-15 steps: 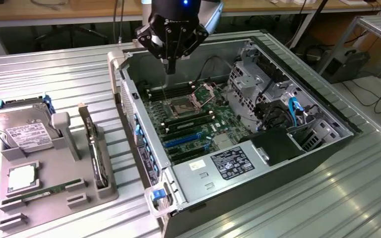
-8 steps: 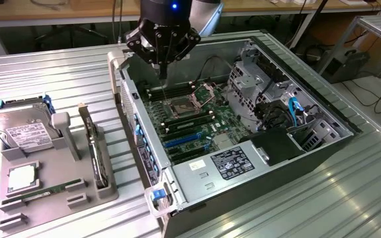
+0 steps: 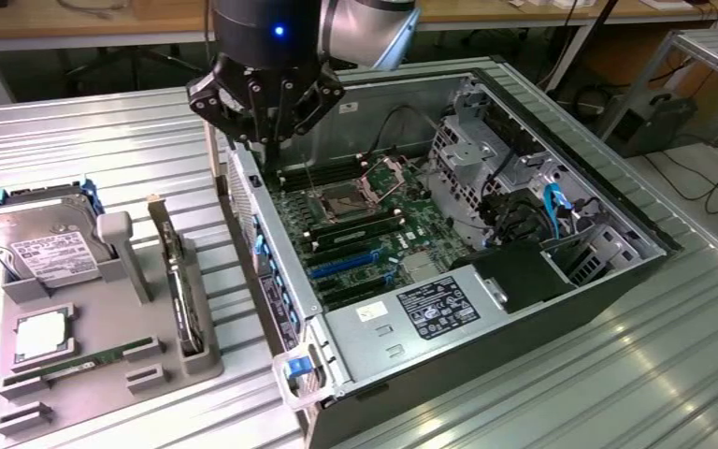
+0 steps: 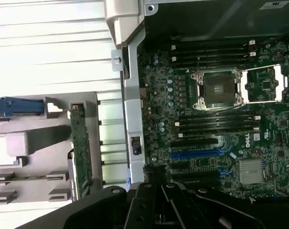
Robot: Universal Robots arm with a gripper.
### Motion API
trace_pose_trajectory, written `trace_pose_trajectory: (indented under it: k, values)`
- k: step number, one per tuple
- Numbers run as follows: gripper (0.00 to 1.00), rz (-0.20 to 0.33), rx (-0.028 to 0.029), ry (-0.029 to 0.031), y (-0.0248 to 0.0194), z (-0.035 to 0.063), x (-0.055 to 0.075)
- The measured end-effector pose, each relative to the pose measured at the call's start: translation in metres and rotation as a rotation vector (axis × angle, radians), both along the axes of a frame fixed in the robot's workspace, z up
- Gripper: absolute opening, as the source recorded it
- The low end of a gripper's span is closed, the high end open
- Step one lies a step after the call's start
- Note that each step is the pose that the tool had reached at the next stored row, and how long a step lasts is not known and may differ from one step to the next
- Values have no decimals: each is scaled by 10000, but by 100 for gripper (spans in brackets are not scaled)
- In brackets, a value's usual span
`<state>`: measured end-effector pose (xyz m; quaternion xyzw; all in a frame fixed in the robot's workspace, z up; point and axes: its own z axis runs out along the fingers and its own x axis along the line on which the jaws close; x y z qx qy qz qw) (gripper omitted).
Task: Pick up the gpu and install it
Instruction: 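Reach for the gpu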
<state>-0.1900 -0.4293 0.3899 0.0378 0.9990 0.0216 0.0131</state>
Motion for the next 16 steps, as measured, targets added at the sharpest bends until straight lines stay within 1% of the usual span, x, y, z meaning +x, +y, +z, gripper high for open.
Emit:
trace_pose_trajectory:
  k: [4, 7, 14, 16]
  values:
    - [11, 0, -22, 1, -54, -26, -155]
    - [11, -1, -80, 6, -98, -88, -330]
    - [11, -1, -137, 13, -149, -172, -558]
    - [11, -1, -160, 15, -172, -214, -670]
